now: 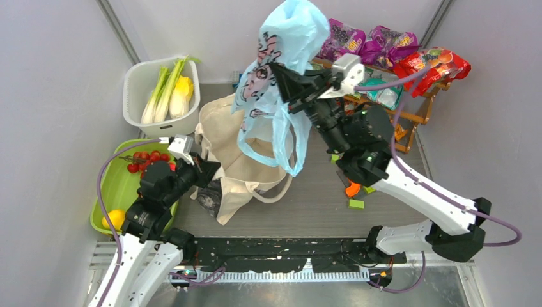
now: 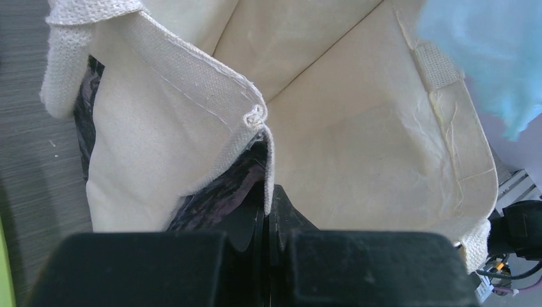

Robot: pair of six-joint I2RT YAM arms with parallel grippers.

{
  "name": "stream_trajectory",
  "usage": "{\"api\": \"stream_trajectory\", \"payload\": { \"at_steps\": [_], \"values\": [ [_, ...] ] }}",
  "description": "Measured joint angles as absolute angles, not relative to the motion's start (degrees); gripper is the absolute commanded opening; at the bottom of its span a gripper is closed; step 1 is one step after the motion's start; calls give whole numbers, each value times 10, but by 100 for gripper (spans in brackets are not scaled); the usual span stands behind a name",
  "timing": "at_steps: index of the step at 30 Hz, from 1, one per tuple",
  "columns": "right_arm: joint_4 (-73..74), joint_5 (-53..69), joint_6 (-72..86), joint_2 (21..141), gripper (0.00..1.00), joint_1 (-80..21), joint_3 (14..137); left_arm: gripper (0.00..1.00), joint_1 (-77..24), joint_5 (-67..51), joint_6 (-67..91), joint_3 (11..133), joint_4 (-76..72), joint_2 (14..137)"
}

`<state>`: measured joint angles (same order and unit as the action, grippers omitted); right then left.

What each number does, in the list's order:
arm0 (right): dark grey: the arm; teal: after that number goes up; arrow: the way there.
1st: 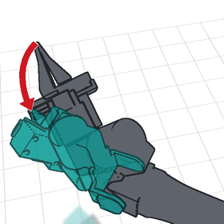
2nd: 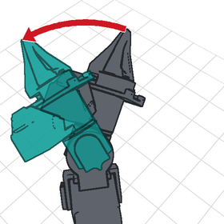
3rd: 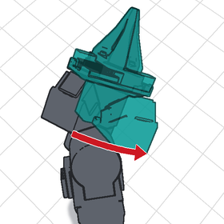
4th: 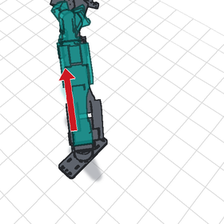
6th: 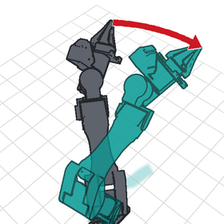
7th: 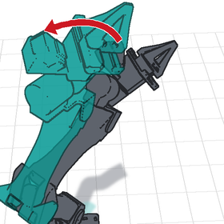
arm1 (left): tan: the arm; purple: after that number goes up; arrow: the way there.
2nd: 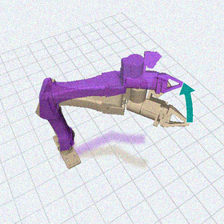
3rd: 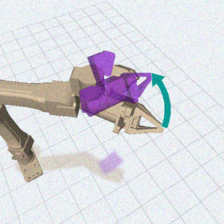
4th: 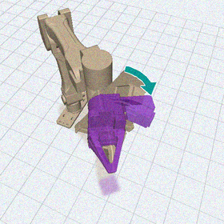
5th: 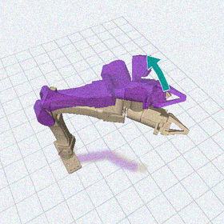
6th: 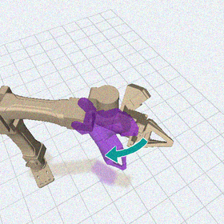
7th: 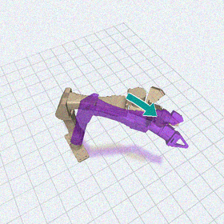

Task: Untie the knot of the grocery bags and take out the mixed food
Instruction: Place the takeout bag at the takeout bag.

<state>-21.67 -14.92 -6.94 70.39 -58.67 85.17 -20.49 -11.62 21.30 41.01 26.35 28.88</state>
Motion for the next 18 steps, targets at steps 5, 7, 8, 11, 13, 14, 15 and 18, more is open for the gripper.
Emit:
{"api": "stream_trajectory", "payload": {
  "at_steps": [5, 7, 8, 11, 13, 14, 15, 18],
  "values": [
    [-247, -95, -32, 747, 5, -587, 804, 0, -205, -109, 221, 410, 266, 283],
    [-239, -66, -3, 763, 5, -587, 771, 0, -205, -105, 221, 410, 266, 280],
    [-230, -46, 11, 772, 5, -587, 755, 0, -205, -104, 221, 410, 267, 278],
    [-204, 2, 54, 803, 5, -588, 701, 0, -205, -100, 221, 410, 267, 276],
    [-176, 30, 77, 834, 5, -591, 669, 0, -205, -98, 220, 410, 268, 274],
    [-164, 38, 82, 850, 5, -591, 662, 0, -205, -96, 219, 410, 268, 272],
    [-145, 47, 87, 872, 5, -592, 659, 0, -205, -94, 218, 410, 270, 270],
    [-90, 58, 92, 940, 5, -592, 662, 0, -205, -83, 212, 410, 276, 262]
  ]
}}
